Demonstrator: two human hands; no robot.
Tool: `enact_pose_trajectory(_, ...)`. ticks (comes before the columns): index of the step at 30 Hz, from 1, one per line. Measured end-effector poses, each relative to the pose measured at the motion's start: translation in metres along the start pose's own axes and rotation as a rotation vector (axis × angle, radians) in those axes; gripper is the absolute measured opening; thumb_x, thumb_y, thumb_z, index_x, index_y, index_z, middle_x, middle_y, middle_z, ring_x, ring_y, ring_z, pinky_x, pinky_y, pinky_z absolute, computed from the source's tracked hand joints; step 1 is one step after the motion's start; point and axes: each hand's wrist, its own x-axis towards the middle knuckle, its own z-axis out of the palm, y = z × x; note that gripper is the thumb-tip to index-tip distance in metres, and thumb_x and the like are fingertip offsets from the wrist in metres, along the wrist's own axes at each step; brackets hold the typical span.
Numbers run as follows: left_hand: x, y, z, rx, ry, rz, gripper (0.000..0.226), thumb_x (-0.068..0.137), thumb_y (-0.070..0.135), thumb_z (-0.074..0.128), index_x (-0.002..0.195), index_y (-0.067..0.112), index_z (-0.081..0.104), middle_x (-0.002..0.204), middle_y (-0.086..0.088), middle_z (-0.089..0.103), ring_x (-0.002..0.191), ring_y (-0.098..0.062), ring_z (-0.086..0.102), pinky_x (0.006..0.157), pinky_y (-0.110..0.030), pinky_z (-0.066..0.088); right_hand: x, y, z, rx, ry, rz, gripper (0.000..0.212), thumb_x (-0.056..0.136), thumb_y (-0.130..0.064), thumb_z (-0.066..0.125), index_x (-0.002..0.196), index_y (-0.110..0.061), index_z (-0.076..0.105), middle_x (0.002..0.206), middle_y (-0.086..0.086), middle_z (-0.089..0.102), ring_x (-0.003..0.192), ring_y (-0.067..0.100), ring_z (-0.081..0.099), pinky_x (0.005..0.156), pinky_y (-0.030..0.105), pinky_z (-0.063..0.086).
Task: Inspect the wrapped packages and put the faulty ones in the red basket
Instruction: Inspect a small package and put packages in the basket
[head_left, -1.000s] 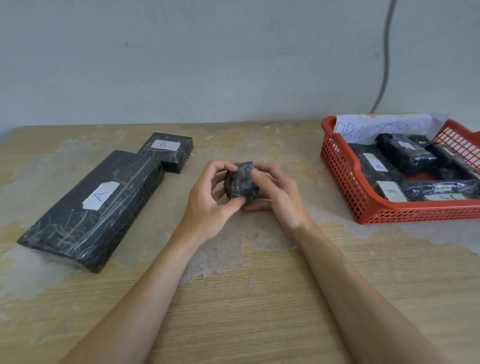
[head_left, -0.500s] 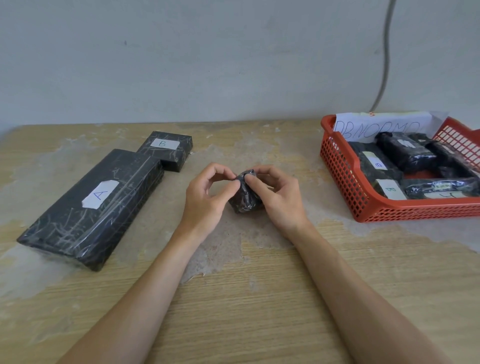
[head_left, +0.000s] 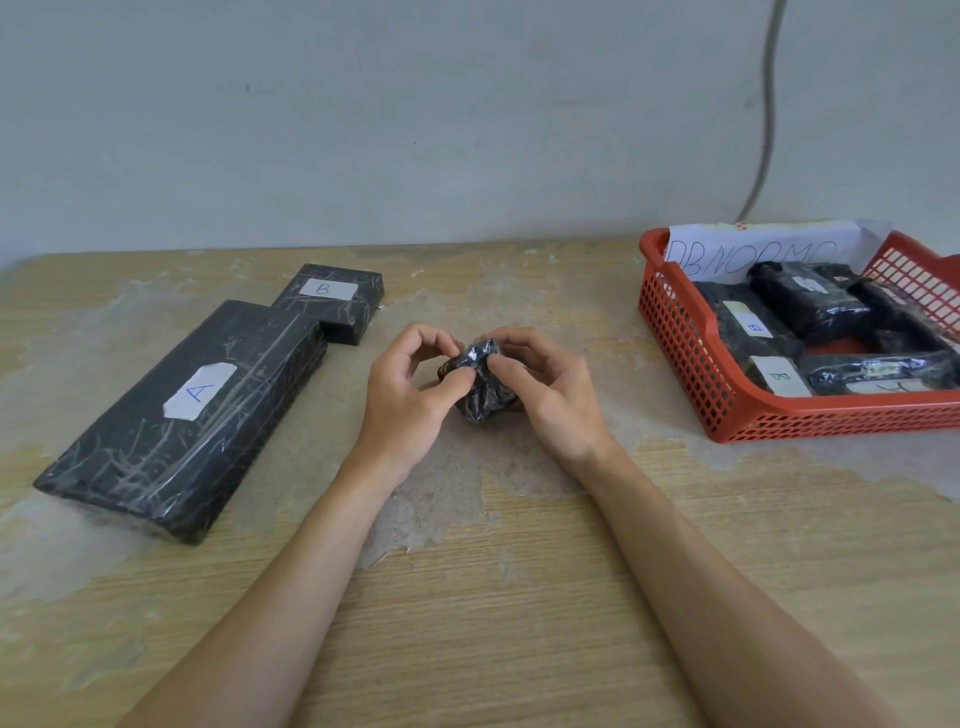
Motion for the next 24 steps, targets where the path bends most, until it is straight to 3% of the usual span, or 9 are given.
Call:
enact_pose_trajectory(3,-0.001,0.0,0.0,0.004,0.006,-0.024,0.025,0.082,0.027,0.08,0.099,0.015,0.066,0.103,0.008,0.072,0.109,-0.014,0.068,0.088,-0.025,0.055,-0.001,-0.002,0.002,-0.013,0.036,-0.023,0.019,0.103,-0.006,0.067,0.114,-0.019,0.075,0.112,0.003,0.08,0.107,0.019,0.077,0.087,0.031,0.061)
enact_pose_trajectory(5,-0.001,0.001,-0.001,0.004,-0.001,-0.084,0.042,0.081,0.044,0.079,0.112,0.018,0.067,0.114,0.003,0.073,0.116,-0.018,0.069,0.096,-0.036,0.057,-0.001,-0.004,0.0,0.014,0.054,-0.038,0.019,0.102,-0.006,0.067,0.117,-0.015,0.075,0.113,0.004,0.08,0.107,0.019,0.077,0.089,0.034,0.062)
enact_pose_trajectory(7,-0.001,0.004,-0.001,-0.017,-0.021,-0.148,0.049,0.078,0.048,0.077,0.118,0.021,0.067,0.116,-0.001,0.073,0.112,-0.023,0.071,0.093,-0.045,0.061,-0.002,-0.008,-0.003,0.033,0.05,-0.062,0.023,0.099,-0.01,0.067,0.12,-0.012,0.074,0.117,0.002,0.079,0.109,0.019,0.076,0.093,0.039,0.062)
enact_pose_trajectory(10,-0.002,0.009,0.0,-0.019,-0.007,-0.136,0.039,0.081,0.029,0.076,0.118,0.019,0.067,0.11,0.0,0.075,0.104,-0.02,0.073,0.088,-0.043,0.063,-0.004,-0.014,-0.007,0.044,0.029,-0.047,0.035,0.095,-0.016,0.063,0.129,-0.015,0.07,0.126,-0.005,0.075,0.113,0.017,0.074,0.096,0.035,0.06)
enact_pose_trajectory(12,-0.003,0.014,-0.001,-0.04,0.021,-0.115,0.039,0.082,0.017,0.072,0.121,0.018,0.066,0.116,-0.002,0.075,0.107,-0.015,0.073,0.098,-0.046,0.061,-0.003,-0.021,-0.01,0.052,0.034,-0.029,0.042,0.094,-0.019,0.063,0.135,-0.014,0.065,0.136,0.001,0.071,0.121,0.017,0.071,0.101,0.036,0.057)
enact_pose_trajectory(16,-0.006,0.029,0.005,-0.156,0.004,-0.098,0.05,0.077,0.012,0.075,0.125,0.019,0.063,0.124,-0.006,0.075,0.117,-0.022,0.072,0.107,-0.055,0.056,-0.006,-0.044,-0.024,-0.032,-0.024,-0.07,0.045,0.089,-0.016,0.077,0.133,-0.018,0.065,0.126,0.008,0.076,0.121,0.023,0.071,0.103,0.048,0.058)
enact_pose_trajectory(18,-0.006,0.039,0.015,-0.19,-0.025,-0.062,0.052,0.076,0.013,0.078,0.125,0.02,0.062,0.124,-0.005,0.076,0.117,-0.022,0.071,0.105,-0.05,0.057,-0.01,-0.058,-0.038,-0.13,-0.027,-0.106,0.054,0.085,-0.014,0.084,0.135,-0.02,0.064,0.124,0.006,0.077,0.119,0.022,0.072,0.104,0.051,0.058)
enact_pose_trajectory(22,0.008,0.072,0.055,-0.152,-0.153,0.07,0.056,0.076,0.01,0.079,0.127,0.021,0.059,0.122,-0.001,0.075,0.117,-0.017,0.07,0.09,-0.023,0.057,-0.019,-0.088,-0.085,-0.206,-0.003,-0.109,0.07,0.083,-0.012,0.086,0.145,-0.027,0.056,0.128,0.005,0.075,0.117,0.022,0.073,0.108,0.049,0.056)
enact_pose_trajectory(24,0.021,0.091,0.086,-0.108,-0.261,0.112,0.059,0.077,0.006,0.076,0.131,0.02,0.055,0.126,-0.001,0.075,0.12,-0.017,0.07,0.089,-0.021,0.057,-0.025,-0.104,-0.117,-0.278,0.023,-0.141,0.074,0.084,-0.012,0.084,0.149,-0.033,0.053,0.132,0.002,0.072,0.12,0.02,0.072,0.106,0.048,0.056)
